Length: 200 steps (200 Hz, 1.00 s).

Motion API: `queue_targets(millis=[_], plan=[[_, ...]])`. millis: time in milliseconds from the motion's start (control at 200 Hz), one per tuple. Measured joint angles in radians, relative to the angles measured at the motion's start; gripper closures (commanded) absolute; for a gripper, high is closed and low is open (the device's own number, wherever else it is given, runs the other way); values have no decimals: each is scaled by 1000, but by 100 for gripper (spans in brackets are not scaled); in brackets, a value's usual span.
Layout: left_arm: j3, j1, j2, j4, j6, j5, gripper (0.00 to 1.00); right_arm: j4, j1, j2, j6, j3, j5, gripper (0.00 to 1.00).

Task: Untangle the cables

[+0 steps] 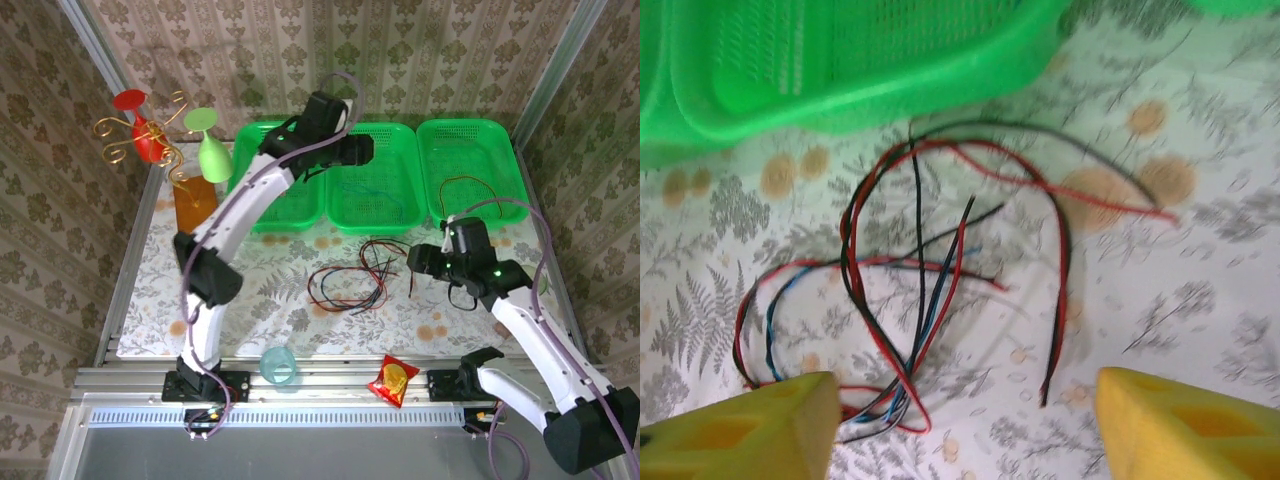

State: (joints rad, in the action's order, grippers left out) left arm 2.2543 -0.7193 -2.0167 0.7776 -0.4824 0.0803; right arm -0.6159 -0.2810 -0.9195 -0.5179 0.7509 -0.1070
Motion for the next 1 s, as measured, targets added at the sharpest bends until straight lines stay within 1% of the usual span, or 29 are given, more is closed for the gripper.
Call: queue_targets(millis=[75, 225, 330, 470, 585, 680, 830, 1000], plan=[[-189, -1, 144, -68, -23, 19, 39, 11, -46, -19, -26, -24, 1, 44], [-580, 0, 377, -205, -95, 52, 40, 45, -117, -61, -53, -76, 1, 47], [-795, -1, 473, -279, -153, 60, 40, 80, -152, -92, -67, -117, 1, 48], [-1023, -6, 570, -375, -235, 66, 40, 138, -179, -148, -76, -156, 1, 50], [-1154, -21, 640, -420, -290, 65, 41, 196, -203, -201, -87, -169, 0, 54], [-1222, -31, 697, -439, -327, 62, 41, 234, -222, -240, -86, -170, 0, 59], [-1293, -33, 780, -457, -364, 47, 42, 278, -229, -307, -72, -169, 0, 64], [-1331, -33, 844, -461, -390, 23, 42, 304, -230, -383, -55, -168, -16, 68]])
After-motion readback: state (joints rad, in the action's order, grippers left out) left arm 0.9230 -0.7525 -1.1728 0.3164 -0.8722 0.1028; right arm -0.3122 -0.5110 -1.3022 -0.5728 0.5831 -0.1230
